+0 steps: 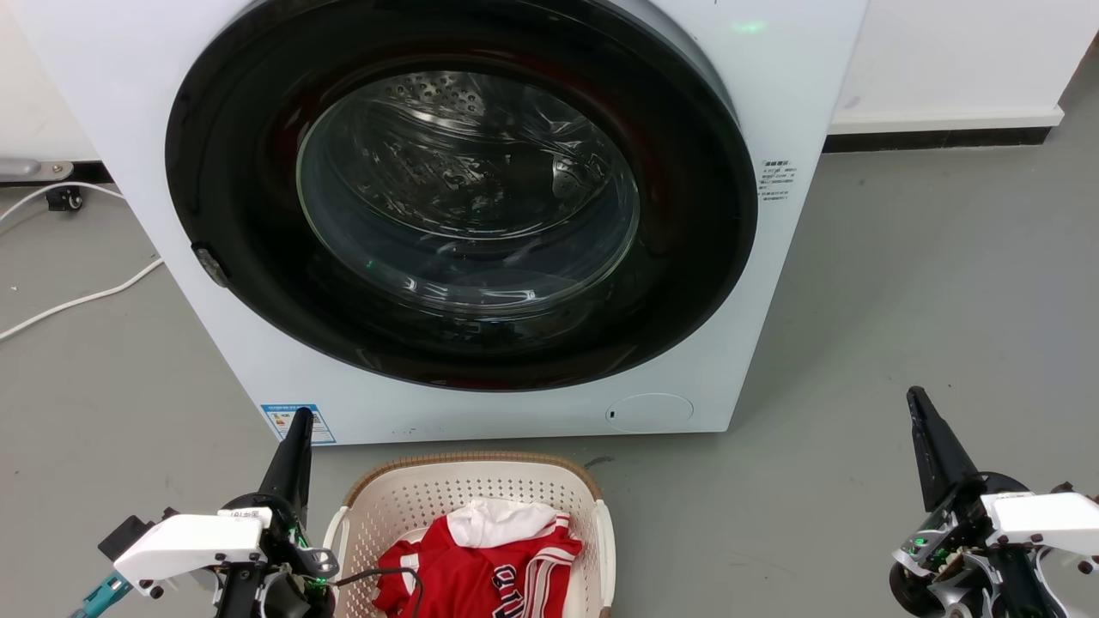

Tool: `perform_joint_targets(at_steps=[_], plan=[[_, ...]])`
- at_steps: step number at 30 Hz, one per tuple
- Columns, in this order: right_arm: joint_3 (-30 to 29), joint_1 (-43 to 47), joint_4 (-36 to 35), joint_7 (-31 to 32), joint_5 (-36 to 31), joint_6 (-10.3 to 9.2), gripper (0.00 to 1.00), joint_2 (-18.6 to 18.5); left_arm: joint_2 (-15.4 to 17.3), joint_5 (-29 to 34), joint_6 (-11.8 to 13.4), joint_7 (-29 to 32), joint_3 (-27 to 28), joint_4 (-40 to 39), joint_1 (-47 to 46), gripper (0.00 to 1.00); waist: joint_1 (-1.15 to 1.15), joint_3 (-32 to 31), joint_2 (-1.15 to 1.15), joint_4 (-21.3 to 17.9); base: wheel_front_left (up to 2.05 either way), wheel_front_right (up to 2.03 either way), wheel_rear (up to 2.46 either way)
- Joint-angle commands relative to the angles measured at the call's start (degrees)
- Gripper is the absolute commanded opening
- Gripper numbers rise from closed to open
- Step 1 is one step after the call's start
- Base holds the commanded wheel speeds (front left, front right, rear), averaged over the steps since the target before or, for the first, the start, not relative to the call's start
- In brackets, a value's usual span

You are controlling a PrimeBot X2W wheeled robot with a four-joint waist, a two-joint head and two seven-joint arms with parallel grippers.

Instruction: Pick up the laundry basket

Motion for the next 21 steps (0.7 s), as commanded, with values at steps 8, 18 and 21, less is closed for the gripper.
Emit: perform_joint_targets(at_steps=[8,18,21], plan=[[-0.08,-0.68,0.04,0.14,-0.29,-0.02,0.00,0.21,-0.07,-0.06,-0.25,0.14,0.14,0.02,-0.49,0.00,0.00,0.00,0.00,0.00,0.00,0.00,0.00],[-0.10,-0.68,0.04,0.16,-0.30,-0.02,0.00,0.21,-0.07,-0.06,-0.25,0.14,0.14,0.02,-0.49,0.00,0.00,0.00,0.00,0.00,0.00,0.00,0.00],[-0.03,0.00,0.00,0.00,-0.06,0.00,1.00,0.02,0.00,0.00,0.00,-0.01,0.00,-0.02,0.00,1.00,0.00,0.00,0.00,0.00,0.00,0.00,0.00]])
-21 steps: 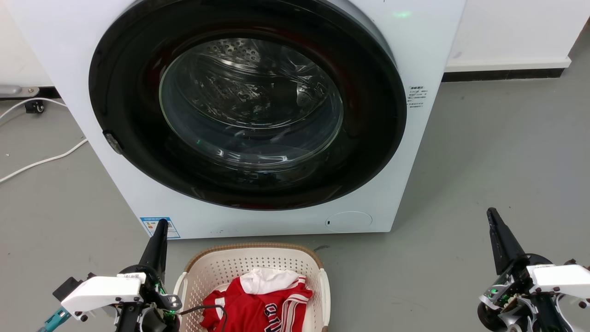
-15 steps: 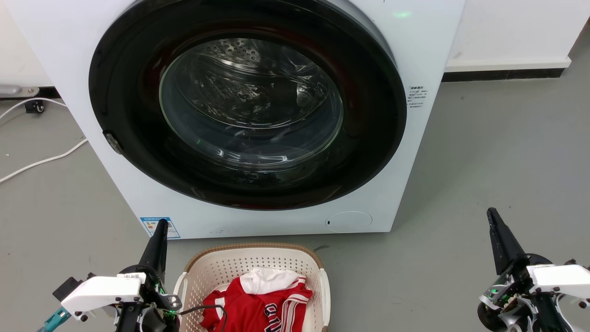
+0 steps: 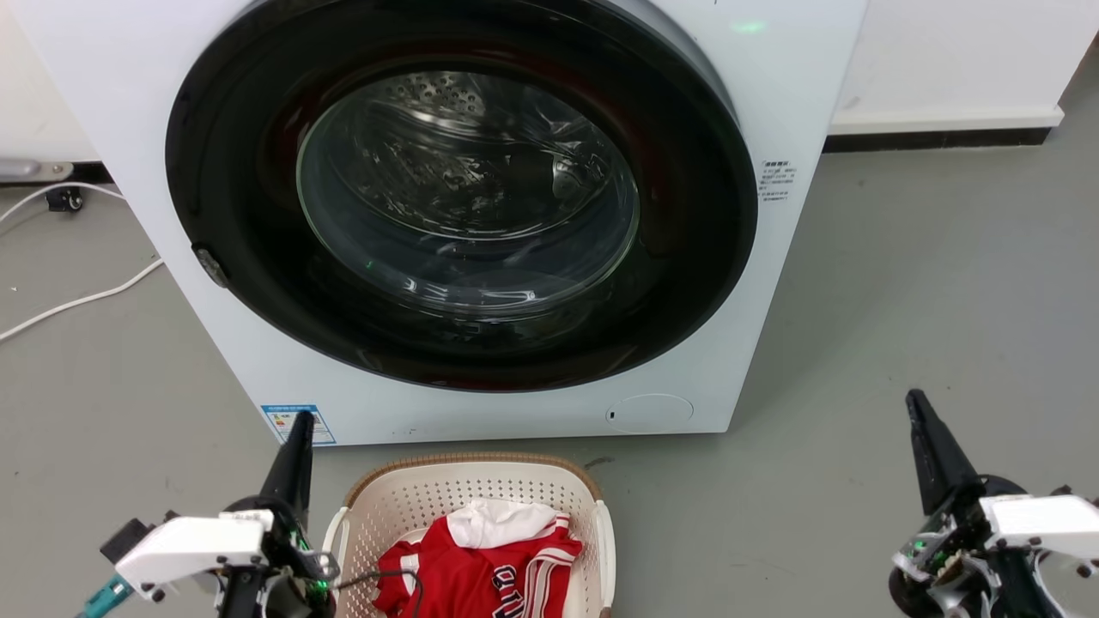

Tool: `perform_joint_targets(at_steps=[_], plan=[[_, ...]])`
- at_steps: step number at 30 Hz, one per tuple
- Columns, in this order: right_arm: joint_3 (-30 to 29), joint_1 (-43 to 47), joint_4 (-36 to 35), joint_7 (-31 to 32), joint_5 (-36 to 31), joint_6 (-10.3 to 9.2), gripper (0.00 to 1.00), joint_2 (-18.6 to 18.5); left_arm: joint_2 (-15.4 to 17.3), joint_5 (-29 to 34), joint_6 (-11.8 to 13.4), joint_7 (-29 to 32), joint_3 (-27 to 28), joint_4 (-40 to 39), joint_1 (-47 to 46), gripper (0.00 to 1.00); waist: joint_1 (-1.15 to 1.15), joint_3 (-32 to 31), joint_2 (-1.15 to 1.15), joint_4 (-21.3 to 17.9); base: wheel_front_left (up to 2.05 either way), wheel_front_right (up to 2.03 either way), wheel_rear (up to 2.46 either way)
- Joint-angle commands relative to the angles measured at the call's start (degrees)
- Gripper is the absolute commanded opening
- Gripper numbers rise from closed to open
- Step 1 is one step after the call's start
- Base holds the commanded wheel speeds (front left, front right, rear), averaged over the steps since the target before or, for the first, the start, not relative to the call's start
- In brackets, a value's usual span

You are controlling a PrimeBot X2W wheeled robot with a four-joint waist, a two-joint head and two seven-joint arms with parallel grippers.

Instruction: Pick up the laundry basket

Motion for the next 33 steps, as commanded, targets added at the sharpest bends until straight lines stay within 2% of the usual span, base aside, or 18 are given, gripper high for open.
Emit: perform_joint_targets(at_steps=[1,8,14,25,33], plan=[[0.02,0.09,0.18,-0.04,-0.02,0.00,1.00,0.00,0.00,0.00,0.01,-0.04,-0.03,0.15,0.07,1.00,0.00,0.00,0.00,0.00,0.00,0.00,0.00],[0.15,1.03,0.48,-1.70,-2.81,-0.01,1.00,0.08,-0.08,2.49,0.06,-1.70,0.01,-0.05,0.97,1.00,0.00,0.06,0.00,0.01,0.00,0.00,0.00],[0.31,1.38,-1.65,-3.38,-11.07,-0.01,1.00,0.08,-0.07,9.76,0.29,-3.39,0.49,-1.79,1.06,1.00,0.00,0.17,0.00,0.02,0.00,0.00,0.00],[1.68,2.68,-5.16,-6.19,-27.57,-0.01,1.00,0.08,-0.04,23.76,3.14,-6.19,-1.64,-4.97,2.10,1.00,0.00,0.31,0.00,0.04,0.00,0.00,0.00],[2.38,3.39,-6.37,-7.80,-35.85,-0.01,1.00,0.08,-0.03,30.86,4.21,-7.82,-2.70,-6.33,2.54,1.00,0.00,0.47,0.00,0.09,0.00,0.00,0.00]])
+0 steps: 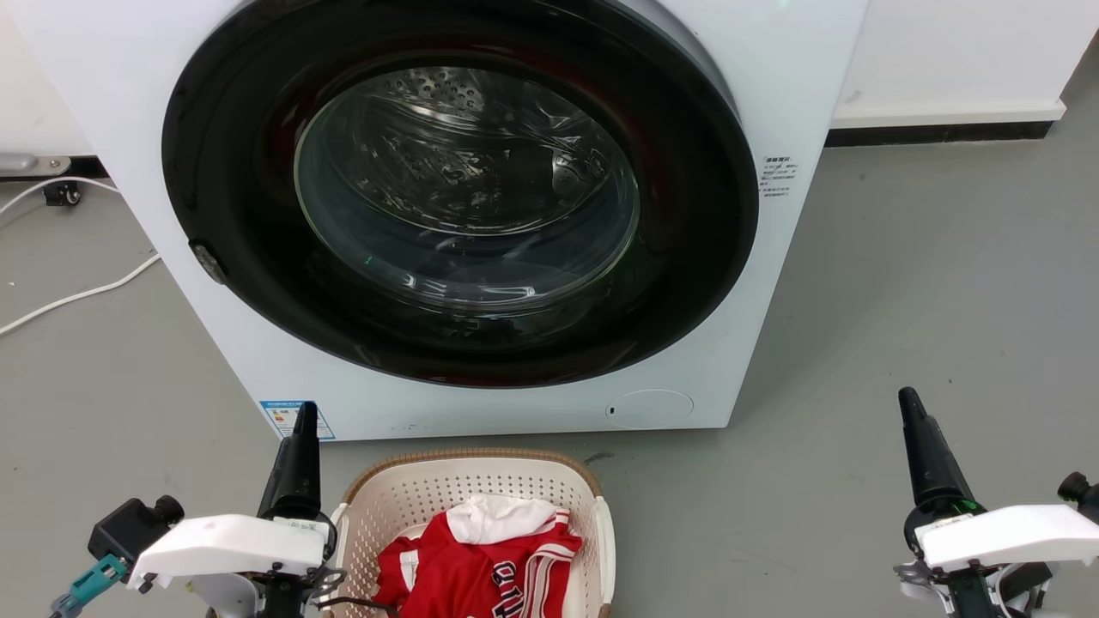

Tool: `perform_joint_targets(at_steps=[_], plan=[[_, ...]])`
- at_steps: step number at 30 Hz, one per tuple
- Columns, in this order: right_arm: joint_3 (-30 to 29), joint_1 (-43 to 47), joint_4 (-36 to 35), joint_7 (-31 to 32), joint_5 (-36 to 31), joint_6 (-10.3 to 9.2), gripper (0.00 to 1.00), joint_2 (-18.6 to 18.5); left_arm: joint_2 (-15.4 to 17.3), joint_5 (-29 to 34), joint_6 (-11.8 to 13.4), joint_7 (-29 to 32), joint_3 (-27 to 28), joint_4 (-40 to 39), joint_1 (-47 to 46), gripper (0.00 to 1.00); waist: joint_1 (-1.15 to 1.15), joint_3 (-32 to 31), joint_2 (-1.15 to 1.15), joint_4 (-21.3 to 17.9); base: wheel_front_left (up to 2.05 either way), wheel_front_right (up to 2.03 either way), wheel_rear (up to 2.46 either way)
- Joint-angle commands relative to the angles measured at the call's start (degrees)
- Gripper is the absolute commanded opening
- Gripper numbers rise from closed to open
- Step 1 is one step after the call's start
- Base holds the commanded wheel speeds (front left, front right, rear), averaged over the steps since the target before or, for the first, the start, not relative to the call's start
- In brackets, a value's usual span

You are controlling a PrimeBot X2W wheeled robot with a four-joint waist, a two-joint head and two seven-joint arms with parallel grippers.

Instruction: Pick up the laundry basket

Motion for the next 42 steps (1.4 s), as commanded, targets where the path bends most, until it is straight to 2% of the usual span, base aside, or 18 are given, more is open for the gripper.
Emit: perform_joint_targets(at_steps=[1,18,30,42], plan=[[0.19,-0.30,-1.31,-0.47,-1.81,0.01,1.00,-0.18,0.22,1.59,0.10,-0.51,-0.17,-1.32,-0.33,1.00,0.00,0.02,0.00,0.01,0.00,0.00,0.00],[1.69,1.30,-3.75,-3.89,-17.02,0.02,1.00,-0.17,0.25,14.54,-0.03,-3.95,-0.02,-4.11,1.04,1.00,0.00,0.20,0.00,0.10,0.00,0.00,0.00],[2.36,2.24,-4.97,-6.01,-26.39,0.02,1.00,-0.17,0.27,23.24,0.46,-6.04,-0.99,-4.69,1.76,1.00,0.00,0.21,0.00,0.31,0.00,0.00,0.00],[3.09,3.17,-6.00,-7.86,-34.43,0.01,1.00,-0.17,0.28,30.87,-0.27,-7.96,-0.81,-5.18,2.69,1.00,0.00,0.20,0.00,0.36,0.00,0.00,0.00]])
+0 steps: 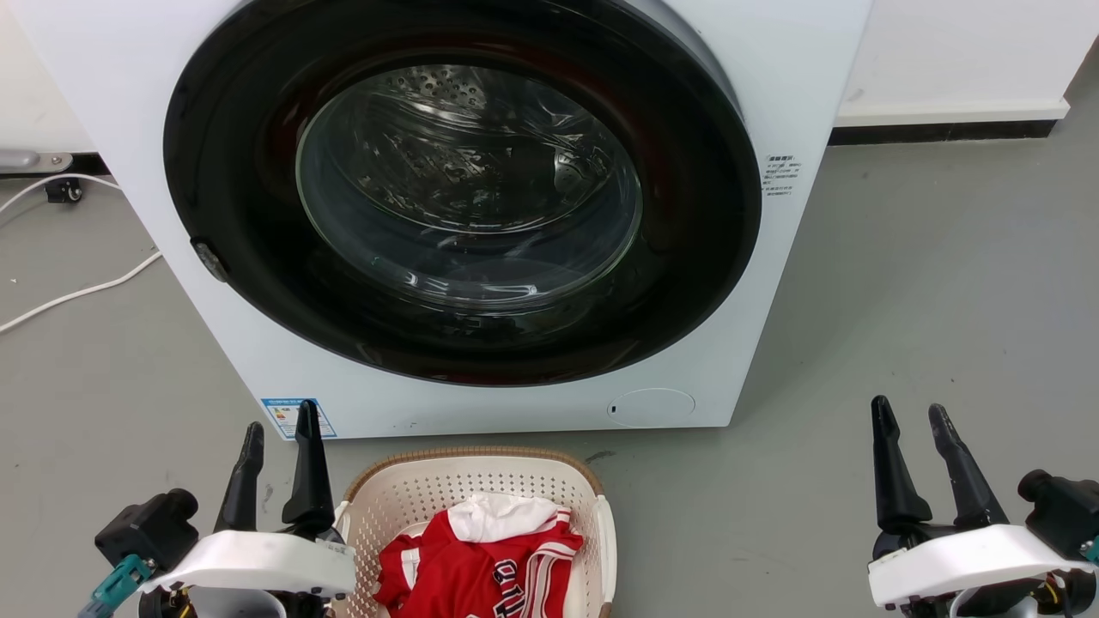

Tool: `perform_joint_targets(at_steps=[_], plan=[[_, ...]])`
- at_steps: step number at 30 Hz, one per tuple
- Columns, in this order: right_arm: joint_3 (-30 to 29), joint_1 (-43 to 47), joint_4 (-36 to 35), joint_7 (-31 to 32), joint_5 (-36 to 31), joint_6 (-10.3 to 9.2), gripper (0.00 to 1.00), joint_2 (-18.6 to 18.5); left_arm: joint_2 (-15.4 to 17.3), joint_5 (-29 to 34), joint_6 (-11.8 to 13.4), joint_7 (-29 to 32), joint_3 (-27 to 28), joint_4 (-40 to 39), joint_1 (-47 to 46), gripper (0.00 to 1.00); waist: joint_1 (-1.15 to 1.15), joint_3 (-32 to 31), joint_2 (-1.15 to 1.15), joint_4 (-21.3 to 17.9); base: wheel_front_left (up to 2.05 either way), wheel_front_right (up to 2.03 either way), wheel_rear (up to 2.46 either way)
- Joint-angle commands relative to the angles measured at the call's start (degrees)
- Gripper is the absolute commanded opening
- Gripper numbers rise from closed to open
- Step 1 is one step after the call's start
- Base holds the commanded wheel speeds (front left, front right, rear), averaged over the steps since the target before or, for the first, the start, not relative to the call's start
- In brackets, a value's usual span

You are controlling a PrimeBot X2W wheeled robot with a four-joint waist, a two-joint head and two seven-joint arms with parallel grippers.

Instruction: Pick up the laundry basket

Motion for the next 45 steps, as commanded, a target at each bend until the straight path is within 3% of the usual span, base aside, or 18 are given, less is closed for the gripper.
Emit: perform_joint_targets(at_steps=[1,15,32,45], plan=[[0.15,-0.08,-0.94,-0.52,-1.59,0.00,1.00,-0.16,0.21,1.39,-0.37,-0.54,0.12,-0.85,-0.01,1.00,0.00,0.01,0.00,0.01,0.00,0.00,0.00],[0.77,1.24,-1.69,-2.70,-11.38,0.00,1.00,-0.15,0.22,10.90,-2.48,-2.79,0.33,-0.55,0.94,1.00,0.00,0.05,0.00,0.23,0.00,0.00,0.00],[0.70,2.54,-1.57,-4.69,-21.45,-0.01,1.00,-0.14,0.23,22.59,2.49,-4.81,-1.63,-0.55,2.21,1.00,0.00,-0.09,0.00,-0.16,0.00,0.00,0.00],[0.51,3.35,-2.04,-6.03,-26.62,-0.01,1.00,-0.13,0.24,27.73,3.27,-6.11,-1.90,-1.05,2.79,1.00,0.00,0.01,0.00,-0.29,0.00,0.00,0.00]])
